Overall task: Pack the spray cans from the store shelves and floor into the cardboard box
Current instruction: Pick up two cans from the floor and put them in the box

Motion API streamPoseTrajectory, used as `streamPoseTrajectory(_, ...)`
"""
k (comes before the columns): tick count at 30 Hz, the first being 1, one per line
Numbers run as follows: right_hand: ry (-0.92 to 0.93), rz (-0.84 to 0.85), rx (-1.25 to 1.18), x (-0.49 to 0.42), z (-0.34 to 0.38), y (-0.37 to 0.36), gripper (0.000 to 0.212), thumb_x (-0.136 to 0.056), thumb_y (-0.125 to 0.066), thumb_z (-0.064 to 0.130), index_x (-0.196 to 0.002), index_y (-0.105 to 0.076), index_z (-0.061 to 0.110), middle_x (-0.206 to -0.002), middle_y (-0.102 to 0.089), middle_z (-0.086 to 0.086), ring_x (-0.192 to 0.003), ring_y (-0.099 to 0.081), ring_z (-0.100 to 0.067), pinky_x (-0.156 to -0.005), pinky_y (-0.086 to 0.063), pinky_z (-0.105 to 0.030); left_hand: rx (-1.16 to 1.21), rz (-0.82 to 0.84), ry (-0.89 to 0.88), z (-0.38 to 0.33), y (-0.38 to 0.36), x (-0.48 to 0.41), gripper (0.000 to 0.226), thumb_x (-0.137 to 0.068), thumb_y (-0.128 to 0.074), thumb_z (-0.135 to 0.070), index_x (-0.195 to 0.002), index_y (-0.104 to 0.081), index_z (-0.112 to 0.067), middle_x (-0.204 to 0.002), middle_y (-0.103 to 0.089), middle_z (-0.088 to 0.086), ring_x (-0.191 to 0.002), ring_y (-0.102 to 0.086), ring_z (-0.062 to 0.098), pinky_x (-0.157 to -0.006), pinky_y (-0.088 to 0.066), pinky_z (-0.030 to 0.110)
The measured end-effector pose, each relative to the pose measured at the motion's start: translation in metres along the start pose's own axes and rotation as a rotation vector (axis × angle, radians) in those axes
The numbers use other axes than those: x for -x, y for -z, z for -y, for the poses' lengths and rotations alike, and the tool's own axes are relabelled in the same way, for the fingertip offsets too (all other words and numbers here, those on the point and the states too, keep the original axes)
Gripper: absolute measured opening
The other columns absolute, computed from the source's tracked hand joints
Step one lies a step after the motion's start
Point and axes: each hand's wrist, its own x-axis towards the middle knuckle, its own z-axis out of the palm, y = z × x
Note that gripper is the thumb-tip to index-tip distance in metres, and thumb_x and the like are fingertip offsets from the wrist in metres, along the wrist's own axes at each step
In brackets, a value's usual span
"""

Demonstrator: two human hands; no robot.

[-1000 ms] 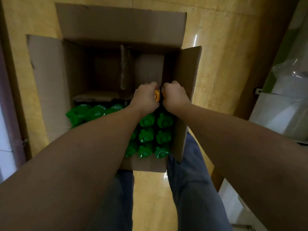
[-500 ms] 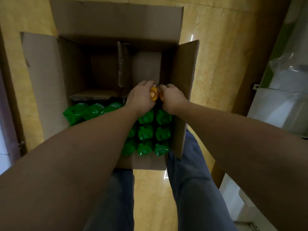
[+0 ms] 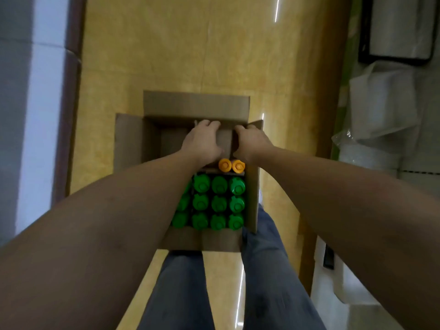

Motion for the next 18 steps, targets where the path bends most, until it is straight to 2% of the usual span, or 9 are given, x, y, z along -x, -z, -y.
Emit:
streamPoseTrajectory(5,0.002,-0.140,0.021,0.061,0.057,0.083,0.073,-0.085,-0.073,0.029,-0.150,-0.040,0.019,-0.139,-0.048,-0.017,-0.125,-0.049,-0.039,-0.100,-0.050,-0.050,-0.061,-0.100,-0.029,-0.022,0.091,0.042,0.078,-0.087,-0.077,-0.036,-0.153,-0.038,-0.021,-0.155,-0.038,0.010,-0.141,-0.039,0.033,-0.113,-0.039,0.046)
streamPoseTrajectory(8,-0.006,-0.260,0.048,0.101,0.092,0.125,0.070,-0.089,-0.069,0.025,-0.151,-0.038,0.020,-0.139,-0.047,-0.016,-0.125,-0.048,-0.039,-0.098,-0.050,-0.048,-0.090,-0.181,-0.058,-0.031,0.152,0.076,0.080,-0.089,-0.074,-0.039,-0.156,-0.032,-0.025,-0.161,-0.030,0.010,-0.145,-0.033,0.033,-0.115,-0.038,0.049)
streamPoseTrajectory(12,-0.007,-0.398,0.043,0.162,0.141,0.169,0.070,-0.091,-0.068,0.025,-0.153,-0.035,0.021,-0.143,-0.044,-0.016,-0.129,-0.043,-0.038,-0.099,-0.048,-0.046,-0.177,-0.294,-0.118,-0.040,0.232,0.133,0.084,-0.088,-0.074,-0.048,-0.157,-0.030,-0.027,-0.164,-0.027,0.008,-0.148,-0.028,0.031,-0.115,-0.036,0.051)
streamPoseTrajectory(18,0.046,-0.583,0.036,0.257,0.207,0.231,0.068,-0.092,-0.069,0.028,-0.151,-0.036,0.019,-0.144,-0.043,-0.016,-0.131,-0.042,-0.038,-0.099,-0.046,-0.046,-0.265,-0.462,-0.189,-0.058,0.338,0.232,0.083,-0.089,-0.071,-0.051,-0.157,-0.030,-0.026,-0.165,-0.023,0.010,-0.150,-0.021,0.032,-0.116,-0.032,0.052)
